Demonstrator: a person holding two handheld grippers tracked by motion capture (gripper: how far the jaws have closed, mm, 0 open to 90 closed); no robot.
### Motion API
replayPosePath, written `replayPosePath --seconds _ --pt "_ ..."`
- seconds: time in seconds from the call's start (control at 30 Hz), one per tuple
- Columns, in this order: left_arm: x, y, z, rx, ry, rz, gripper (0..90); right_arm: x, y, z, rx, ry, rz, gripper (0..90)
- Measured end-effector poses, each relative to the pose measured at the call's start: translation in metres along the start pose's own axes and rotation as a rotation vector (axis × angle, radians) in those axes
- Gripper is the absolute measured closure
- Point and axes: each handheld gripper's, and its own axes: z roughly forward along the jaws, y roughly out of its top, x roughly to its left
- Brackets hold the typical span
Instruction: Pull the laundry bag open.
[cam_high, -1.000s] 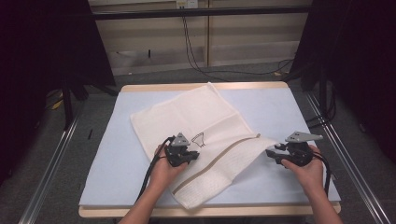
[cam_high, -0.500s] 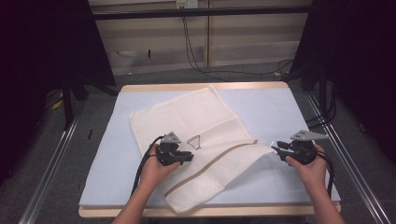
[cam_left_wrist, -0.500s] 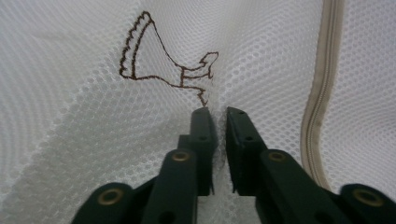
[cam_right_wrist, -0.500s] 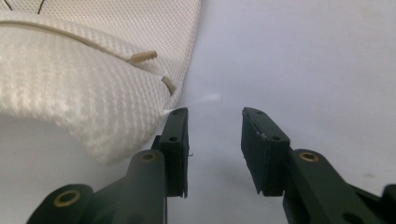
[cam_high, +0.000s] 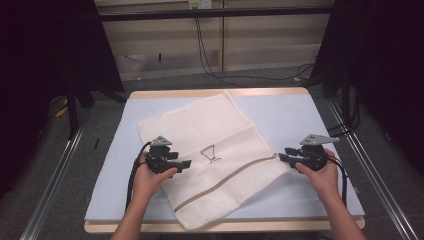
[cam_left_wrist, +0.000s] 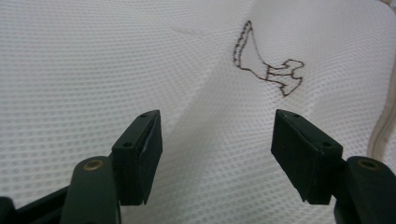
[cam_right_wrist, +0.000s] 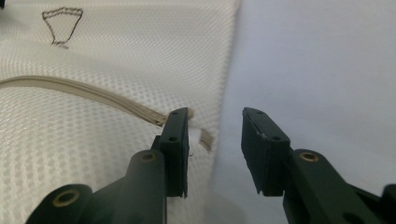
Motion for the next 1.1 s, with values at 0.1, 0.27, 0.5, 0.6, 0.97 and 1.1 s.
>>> replayPosePath --seconds 0.1,0.27,0.5,0.6,0.97,1.1 --pt "0.009 -0.003 -0.006 0.012 0.082 0.004 29.7 0.006 -0.001 0.011 0.040 0.021 -0.031 63.6" --pt "0.018 -0.007 -0.007 0.054 0.143 -0.020 25.0 0.011 -0.002 0.016 0.059 0.023 -0.044 64.9" --pt "0.027 -0.016 -0.005 0.041 0.168 -0.062 24.9 0.016 -0.005 0.018 0.108 0.030 -0.057 75.3" --pt "0.026 -0.017 -0.004 0.039 0.185 -0.043 26.9 0.017 -0.005 0.018 0.117 0.014 -0.061 80.5" --pt "0.010 -0.019 0.005 -0.008 0.205 0.052 72.0 0.021 -0.004 0.016 0.154 0.050 -0.068 90.0" --pt "0.010 -0.018 0.008 -0.016 0.200 0.052 81.5 0.024 -0.005 0.015 0.168 0.049 -0.071 90.0"
